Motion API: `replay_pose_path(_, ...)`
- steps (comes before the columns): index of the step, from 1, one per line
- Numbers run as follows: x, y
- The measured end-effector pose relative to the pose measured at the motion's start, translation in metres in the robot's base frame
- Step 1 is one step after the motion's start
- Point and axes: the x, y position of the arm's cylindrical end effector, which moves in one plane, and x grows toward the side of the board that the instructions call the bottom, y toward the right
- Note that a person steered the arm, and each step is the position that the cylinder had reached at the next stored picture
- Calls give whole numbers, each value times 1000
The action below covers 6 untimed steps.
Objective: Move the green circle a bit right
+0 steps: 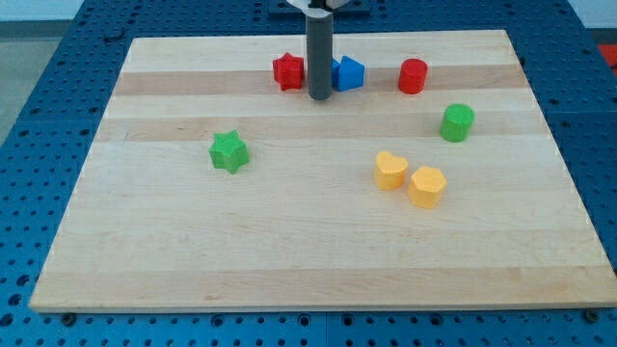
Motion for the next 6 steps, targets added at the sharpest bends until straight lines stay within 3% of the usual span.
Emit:
replay_pose_path(2, 42, 25)
replay_pose_path(6, 44, 179)
